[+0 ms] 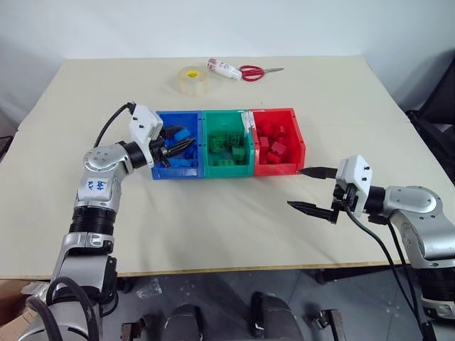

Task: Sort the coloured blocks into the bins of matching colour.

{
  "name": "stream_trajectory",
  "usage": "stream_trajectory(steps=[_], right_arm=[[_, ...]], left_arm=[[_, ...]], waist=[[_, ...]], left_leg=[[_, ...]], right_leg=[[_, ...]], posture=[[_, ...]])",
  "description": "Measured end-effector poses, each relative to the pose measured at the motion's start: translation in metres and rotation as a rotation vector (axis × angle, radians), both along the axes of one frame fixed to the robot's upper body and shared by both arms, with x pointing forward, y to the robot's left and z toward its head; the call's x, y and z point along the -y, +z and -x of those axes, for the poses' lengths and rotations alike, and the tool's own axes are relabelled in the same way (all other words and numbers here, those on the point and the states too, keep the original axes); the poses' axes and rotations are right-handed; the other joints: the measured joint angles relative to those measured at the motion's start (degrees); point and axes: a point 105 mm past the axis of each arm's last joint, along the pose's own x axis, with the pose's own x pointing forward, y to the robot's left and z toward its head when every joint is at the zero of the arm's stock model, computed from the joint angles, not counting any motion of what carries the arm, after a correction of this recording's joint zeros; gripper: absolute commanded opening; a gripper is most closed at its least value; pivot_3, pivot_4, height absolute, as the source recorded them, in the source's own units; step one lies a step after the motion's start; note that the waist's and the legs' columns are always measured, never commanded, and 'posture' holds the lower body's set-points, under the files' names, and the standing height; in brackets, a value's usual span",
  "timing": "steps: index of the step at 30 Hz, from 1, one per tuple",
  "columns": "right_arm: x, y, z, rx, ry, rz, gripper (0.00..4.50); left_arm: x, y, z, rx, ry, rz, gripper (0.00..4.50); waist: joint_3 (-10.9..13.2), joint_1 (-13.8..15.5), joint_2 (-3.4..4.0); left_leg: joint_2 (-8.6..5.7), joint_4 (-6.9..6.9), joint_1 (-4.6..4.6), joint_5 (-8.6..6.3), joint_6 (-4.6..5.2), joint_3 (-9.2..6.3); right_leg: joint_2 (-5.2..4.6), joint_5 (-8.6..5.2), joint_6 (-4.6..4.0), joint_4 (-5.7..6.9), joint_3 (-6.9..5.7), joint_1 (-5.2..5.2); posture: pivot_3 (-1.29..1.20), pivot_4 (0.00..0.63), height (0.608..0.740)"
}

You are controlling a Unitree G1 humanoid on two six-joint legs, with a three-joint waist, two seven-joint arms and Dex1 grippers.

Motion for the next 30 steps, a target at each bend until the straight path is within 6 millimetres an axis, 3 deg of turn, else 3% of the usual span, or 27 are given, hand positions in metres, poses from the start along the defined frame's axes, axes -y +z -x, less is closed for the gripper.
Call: stream_trajectory(steps=[3,4,10,14,21,30], right_arm=[[0.0,0.0,0.0,0.0,0.0,-0.001,4.5],[0.001,0.0,-0.001,-0.001,-0.001,-0.001,4.5],[0.002,0.003,-0.004,0.006,0.016,-0.002,4.5],[0.006,0.0,-0.007,-0.018,0.039,0.011,4.5],[0.024,-0.006,-0.014,-0.075,0.039,0.058,4.5],[0.044,-0.015,-0.015,-0.13,0.008,0.086,4.5]], left_arm=[[0.001,-0.003,0.004,-0.006,-0.026,-0.013,4.33],[-0.001,-0.005,0.006,-0.012,-0.027,-0.018,4.45],[-0.023,-0.012,0.025,-0.038,-0.04,-0.045,4.45],[-0.04,-0.005,0.056,0.001,-0.117,-0.036,4.45],[-0.082,-0.048,0.104,-0.212,-0.02,-0.042,4.45],[-0.103,-0.062,0.128,-0.214,0.038,-0.037,4.45]], waist=[[0.0,-0.03,0.0],[0.0,-0.05,0.0],[0.0,-0.08,0.0],[0.0,-0.1,0.0],[0.01,-0.17,0.01],[0.0,-0.09,0.01]], left_leg=[[0.0,0.0,0.01,0.0,0.0,0.0],[0.0,0.0,0.01,0.0,0.0,0.0],[0.02,0.0,0.0,0.0,-0.01,0.0],[0.02,0.0,0.01,0.0,0.0,0.01],[0.05,0.0,0.05,0.0,0.0,0.03],[0.05,0.01,0.05,0.0,0.0,0.03]], right_leg=[[0.0,0.0,0.0,0.01,0.0,0.0],[0.0,0.0,0.0,0.01,0.01,0.0],[0.0,0.0,0.0,0.02,0.01,-0.01],[-0.01,0.0,0.0,0.02,0.02,-0.01],[-0.01,-0.01,-0.02,0.06,0.06,-0.02],[-0.02,-0.02,-0.03,0.06,0.04,-0.02]], posture=[[0.0,0.15,0.74],[0.0,0.15,0.74],[0.0,0.15,0.74],[0.0,0.15,0.74],[0.0,0.15,0.74],[0.0,0.15,0.74]])
